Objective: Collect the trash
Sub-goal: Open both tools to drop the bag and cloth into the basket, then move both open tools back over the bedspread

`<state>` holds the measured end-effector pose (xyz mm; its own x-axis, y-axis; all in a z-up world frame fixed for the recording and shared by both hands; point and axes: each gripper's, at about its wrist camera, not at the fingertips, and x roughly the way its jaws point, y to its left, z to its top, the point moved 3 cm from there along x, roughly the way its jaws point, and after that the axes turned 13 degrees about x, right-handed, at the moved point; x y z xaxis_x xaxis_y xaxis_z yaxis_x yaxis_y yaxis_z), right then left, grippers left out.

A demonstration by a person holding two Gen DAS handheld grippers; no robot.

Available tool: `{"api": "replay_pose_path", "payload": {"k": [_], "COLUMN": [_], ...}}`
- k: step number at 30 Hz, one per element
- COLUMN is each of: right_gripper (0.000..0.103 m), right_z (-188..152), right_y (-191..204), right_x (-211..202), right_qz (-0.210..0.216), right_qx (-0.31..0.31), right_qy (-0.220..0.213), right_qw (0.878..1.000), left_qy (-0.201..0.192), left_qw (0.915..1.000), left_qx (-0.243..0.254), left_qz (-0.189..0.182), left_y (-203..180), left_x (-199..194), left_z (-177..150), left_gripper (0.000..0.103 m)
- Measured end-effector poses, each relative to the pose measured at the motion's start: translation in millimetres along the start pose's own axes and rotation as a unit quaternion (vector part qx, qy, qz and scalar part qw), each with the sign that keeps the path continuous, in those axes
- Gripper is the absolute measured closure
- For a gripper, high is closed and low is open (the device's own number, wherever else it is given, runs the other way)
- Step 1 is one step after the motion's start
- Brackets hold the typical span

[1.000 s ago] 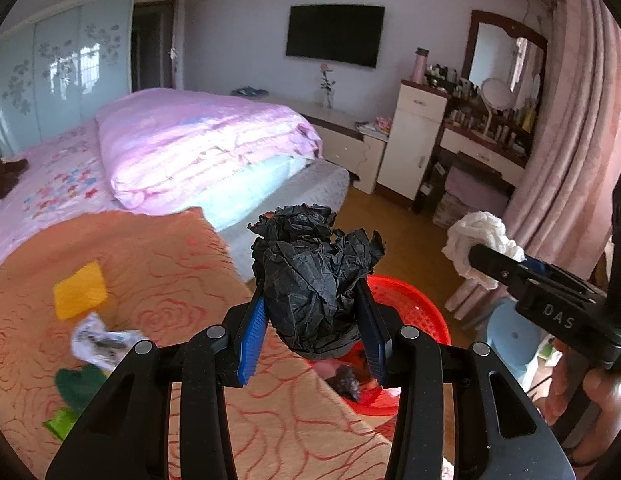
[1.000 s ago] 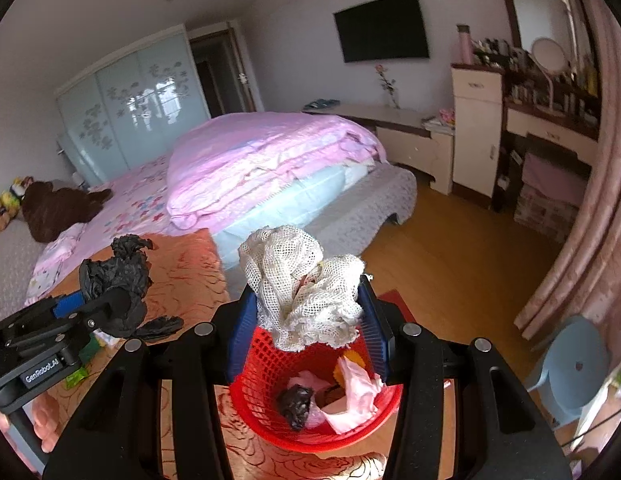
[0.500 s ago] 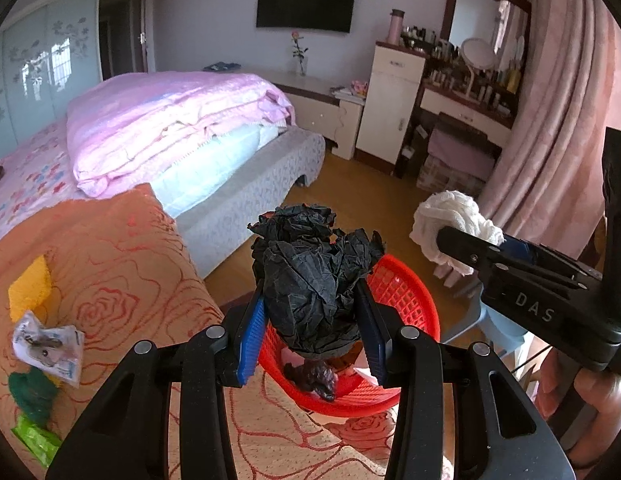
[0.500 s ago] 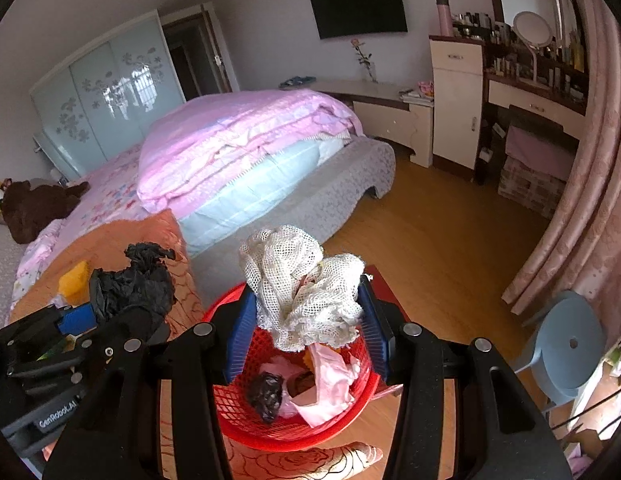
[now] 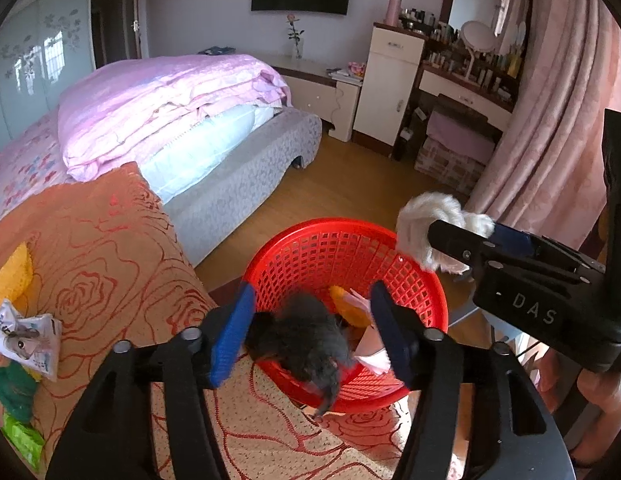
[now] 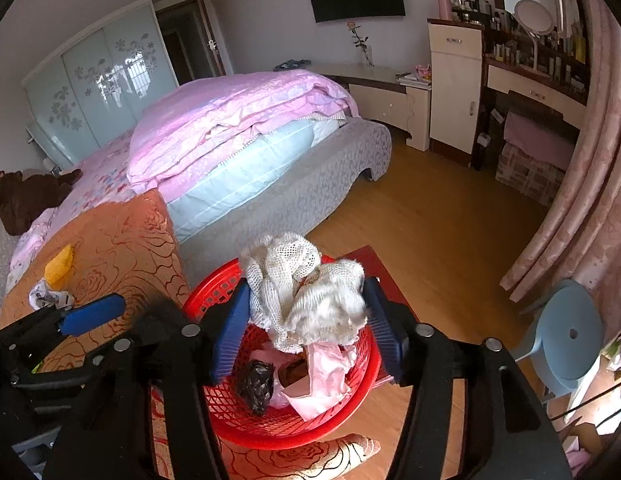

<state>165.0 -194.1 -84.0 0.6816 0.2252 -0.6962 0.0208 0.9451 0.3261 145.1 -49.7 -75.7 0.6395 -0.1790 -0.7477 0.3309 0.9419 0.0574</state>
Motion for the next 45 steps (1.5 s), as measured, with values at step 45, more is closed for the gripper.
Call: {"api": "replay_pose_path", "payload": {"k": [45], "right_gripper": [0.038], "right_z": [-41], "right_y": [100], "right_x": [-49], "right_qz": [0.091], "right_qx": [-0.07], "right_qy": [-0.013], "right_qw": [0.993], "left_qy": [-0.069], "left_qw": [0.9673], "left_qx": [-0.145], "left_qz": [0.196], "left_y": [170], "left_x": [-142], "left_z": [-89], "left_gripper": [0.033]}}
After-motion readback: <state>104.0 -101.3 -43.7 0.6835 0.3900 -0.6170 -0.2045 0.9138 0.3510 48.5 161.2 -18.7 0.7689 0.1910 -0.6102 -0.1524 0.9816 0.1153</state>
